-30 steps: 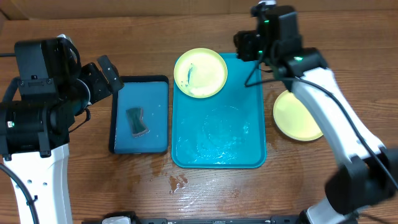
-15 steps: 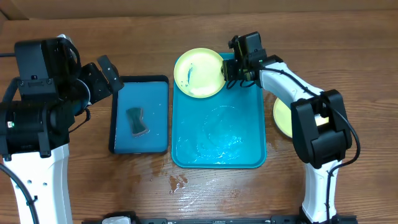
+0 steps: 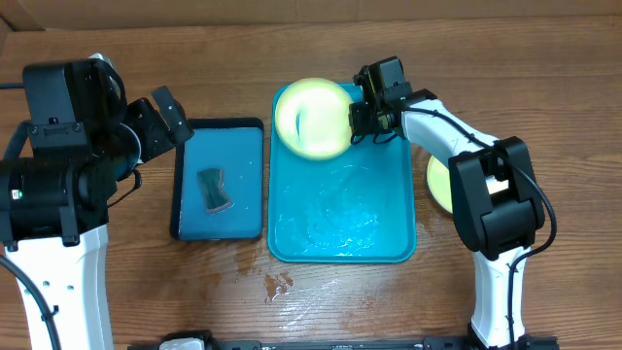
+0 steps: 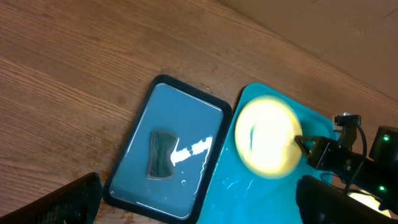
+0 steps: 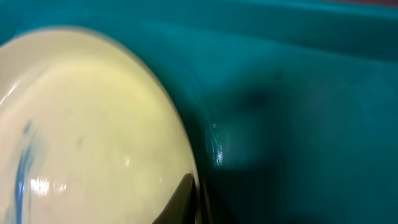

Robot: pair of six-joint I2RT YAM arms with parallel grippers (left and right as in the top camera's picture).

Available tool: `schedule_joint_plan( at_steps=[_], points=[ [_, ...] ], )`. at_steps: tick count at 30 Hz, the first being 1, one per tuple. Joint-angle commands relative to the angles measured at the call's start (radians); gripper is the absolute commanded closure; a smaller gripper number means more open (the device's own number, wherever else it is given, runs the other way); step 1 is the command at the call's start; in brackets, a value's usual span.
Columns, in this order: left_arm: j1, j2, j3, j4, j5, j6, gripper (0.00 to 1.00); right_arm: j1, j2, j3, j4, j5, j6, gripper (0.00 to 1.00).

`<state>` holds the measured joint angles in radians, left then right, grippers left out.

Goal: Clean dirty plates on tray and stack at the side
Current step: 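Move the right gripper to the remaining yellow plate and grip its rim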

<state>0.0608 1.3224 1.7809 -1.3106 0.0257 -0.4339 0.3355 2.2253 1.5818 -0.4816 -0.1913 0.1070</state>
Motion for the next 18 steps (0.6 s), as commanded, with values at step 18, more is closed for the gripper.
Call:
schedule_joint_plan(
  at_steps=[18],
  points=[
    [0.003, -0.002, 0.013, -0.003, -0.010, 0.019, 0.00, 0.001, -0.476, 0.023, -0.647, 0.153, 0.217, 0.96]
  ],
)
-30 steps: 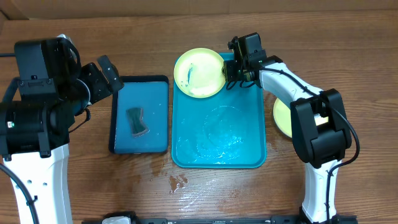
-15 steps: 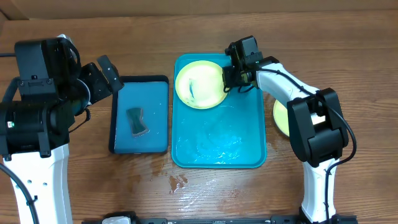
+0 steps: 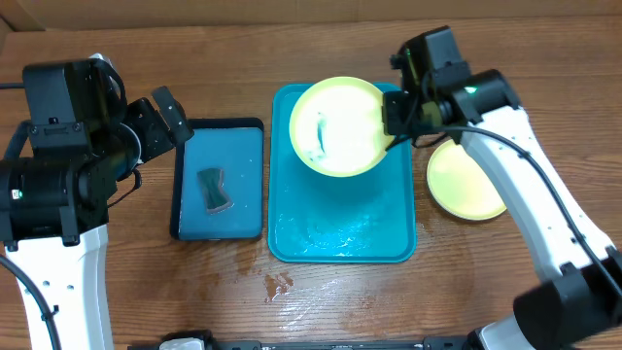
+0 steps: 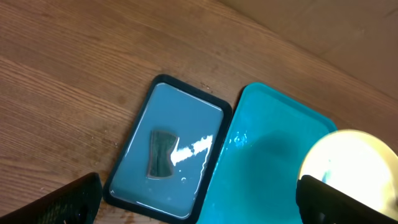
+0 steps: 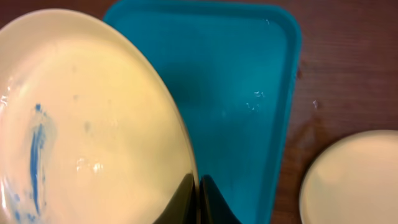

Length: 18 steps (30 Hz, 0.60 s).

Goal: Clean dirty plates on tray and stack at the side
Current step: 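Move the right gripper to the remaining yellow plate and grip its rim, then pick up the sponge from the dark tray with the left gripper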

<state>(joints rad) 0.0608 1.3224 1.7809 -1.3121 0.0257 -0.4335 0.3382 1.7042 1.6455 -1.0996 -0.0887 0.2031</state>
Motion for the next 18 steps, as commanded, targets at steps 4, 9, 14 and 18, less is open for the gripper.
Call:
schedule_joint_plan(
  at_steps=[4, 9, 14, 18],
  points=[
    [0.002, -0.002, 0.013, -0.001, -0.006, 0.018, 0.00, 0.014, 0.078, -0.223, 0.106, 0.010, 0.273, 0.96],
    [0.002, 0.000, 0.013, -0.058, -0.006, 0.022, 0.00, 0.021, 0.095, -0.447, 0.327, -0.160, 0.352, 0.96],
    [-0.009, 0.042, -0.004, -0.121, 0.016, 0.093, 0.00, 0.021, 0.069, -0.461, 0.345, -0.155, 0.219, 0.95],
    [-0.030, 0.092, -0.041, -0.124, 0.054, 0.128, 0.02, 0.021, 0.010, -0.439, 0.298, -0.077, 0.146, 0.76]
  ],
)
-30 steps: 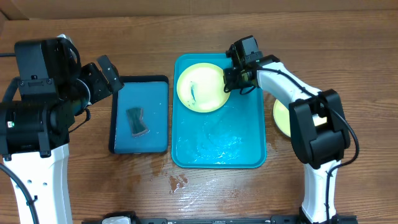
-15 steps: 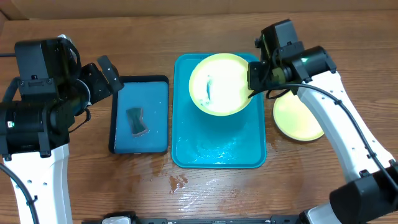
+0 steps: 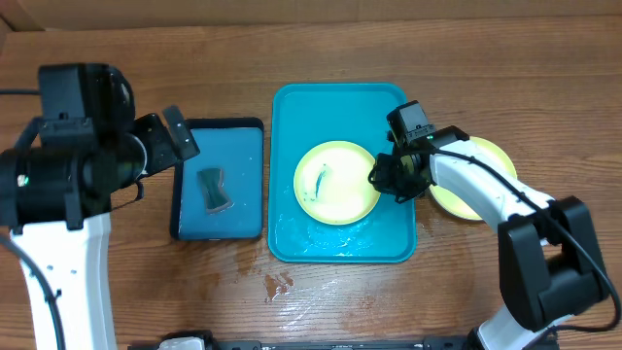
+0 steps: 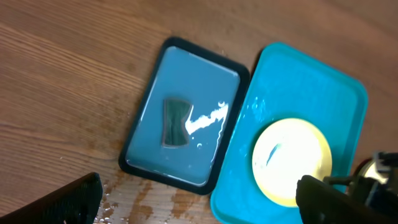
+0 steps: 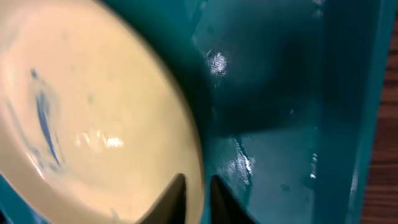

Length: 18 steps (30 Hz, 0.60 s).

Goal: Clean dirty plates on tray and stack at the side
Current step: 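Pick up the sponge from the dark tray with the left gripper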

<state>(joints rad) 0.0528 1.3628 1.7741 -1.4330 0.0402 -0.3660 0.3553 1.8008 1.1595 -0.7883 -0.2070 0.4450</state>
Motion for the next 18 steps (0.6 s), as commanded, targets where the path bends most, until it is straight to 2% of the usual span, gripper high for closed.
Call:
schedule_joint_plan(
  at_steps=[1, 3, 6, 11, 14, 16, 18],
  points=[
    [-0.030, 0.066, -0.048, -0.003, 0.039, 0.061, 0.04, 0.003, -0.107, 0.055, -0.029, 0.062, -0.111, 0.73],
    [-0.049, 0.101, -0.082, -0.003, 0.035, 0.064, 0.09, 0.003, -0.154, 0.068, -0.055, 0.096, -0.127, 0.67],
    [-0.062, 0.152, -0.145, 0.006, 0.003, 0.062, 0.15, 0.003, -0.235, 0.073, -0.070, 0.102, -0.171, 0.65],
    [-0.059, 0.239, -0.269, 0.093, -0.018, 0.060, 0.18, 0.003, -0.340, 0.073, -0.082, 0.102, -0.185, 0.57],
    [-0.060, 0.307, -0.333, 0.138, -0.018, 0.057, 0.27, 0.003, -0.359, 0.073, -0.082, 0.101, -0.184, 0.53],
    [-0.060, 0.368, -0.375, 0.176, -0.014, 0.047, 0.44, 0.003, -0.358, 0.072, -0.085, 0.101, -0.185, 0.51],
    [-0.060, 0.416, -0.399, 0.202, -0.014, 0.048, 0.55, 0.003, -0.357, 0.072, -0.091, 0.101, -0.185, 0.51]
  ],
)
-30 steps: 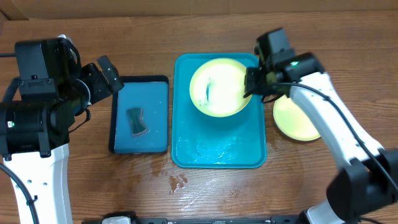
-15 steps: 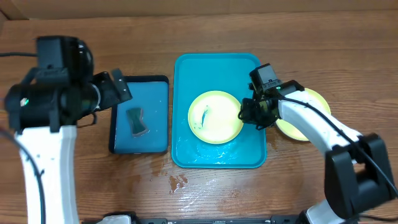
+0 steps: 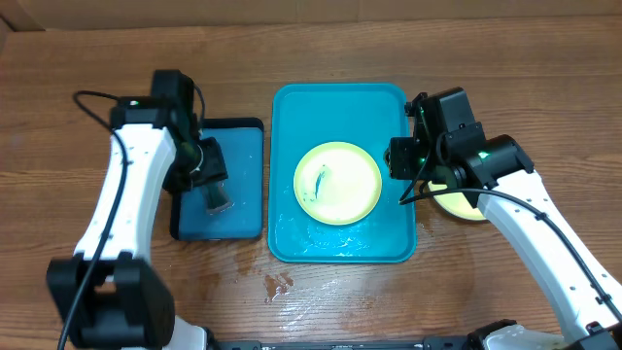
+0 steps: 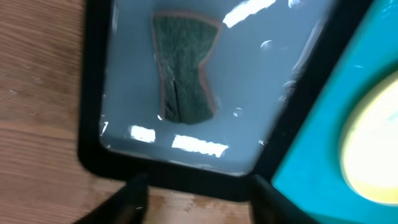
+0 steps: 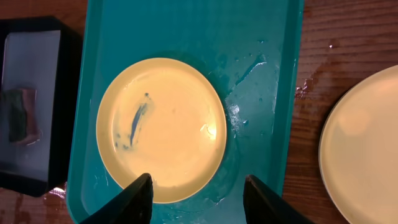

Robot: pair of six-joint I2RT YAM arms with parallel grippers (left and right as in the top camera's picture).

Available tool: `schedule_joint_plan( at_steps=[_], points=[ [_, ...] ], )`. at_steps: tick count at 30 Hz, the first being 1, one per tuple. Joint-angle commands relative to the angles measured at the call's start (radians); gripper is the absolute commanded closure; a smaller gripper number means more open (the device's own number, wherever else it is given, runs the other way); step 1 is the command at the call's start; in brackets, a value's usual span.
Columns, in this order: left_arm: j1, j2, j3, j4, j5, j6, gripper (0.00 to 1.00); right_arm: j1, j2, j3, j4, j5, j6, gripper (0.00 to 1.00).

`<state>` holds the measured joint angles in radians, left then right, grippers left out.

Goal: Clean dirty plates on tray and stack at the side
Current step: 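Pick up the sponge from the dark tray with the left gripper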

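Note:
A yellow plate [image 3: 337, 183] with a blue smear lies flat in the middle of the teal tray [image 3: 340, 245]; the right wrist view shows this plate [image 5: 161, 129] too. My right gripper [image 5: 199, 202] hangs open above the plate's right rim, holding nothing, and from overhead this gripper [image 3: 403, 165] sits by the tray's right wall. A dark green sponge [image 4: 183, 68] lies in water in the black tray [image 4: 186, 173]. My left gripper [image 4: 202, 205] is open low over that tray's near edge, just short of the sponge [image 3: 218, 200].
A clean yellow plate [image 5: 364, 143] sits on the wood to the right of the teal tray, partly under my right arm [image 3: 505, 209]. Water spots [image 3: 277, 284] mark the table in front of the trays.
My right gripper has let go of the smeared plate and now stands open higher above it. My left arm has come from high at the left down over the black tray, close above the sponge.
My right gripper first held the smeared plate tilted at the teal tray's far end. Then it held the plate lifted over the tray, then low in the tray's middle. Now the plate lies free and my left gripper is over the sponge tray.

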<state>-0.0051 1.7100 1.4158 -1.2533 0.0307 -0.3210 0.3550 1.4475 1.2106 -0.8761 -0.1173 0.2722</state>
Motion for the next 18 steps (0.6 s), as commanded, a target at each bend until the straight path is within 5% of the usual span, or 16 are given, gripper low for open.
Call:
schedule_joint_plan(
  at_steps=[1, 12, 14, 15, 18],
  points=[
    [-0.002, 0.092, -0.050, 0.032, -0.005, 0.003, 0.57, 0.003, -0.004, 0.021, -0.006, 0.012, -0.012, 0.51],
    [-0.001, 0.285, -0.060, 0.146, -0.018, -0.001, 0.69, 0.003, -0.004, 0.020, -0.040, 0.012, -0.011, 0.51],
    [-0.001, 0.295, -0.060, 0.163, -0.019, 0.000, 0.77, 0.003, -0.004, 0.020, -0.043, 0.012, -0.012, 0.52],
    [-0.001, 0.297, -0.060, 0.167, -0.018, 0.000, 0.96, 0.003, -0.004, 0.020, -0.044, 0.012, -0.012, 0.52],
    [-0.001, 0.292, -0.054, 0.154, 0.012, 0.000, 0.96, 0.003, -0.004, 0.020, -0.046, 0.012, -0.011, 0.52]
  ],
)
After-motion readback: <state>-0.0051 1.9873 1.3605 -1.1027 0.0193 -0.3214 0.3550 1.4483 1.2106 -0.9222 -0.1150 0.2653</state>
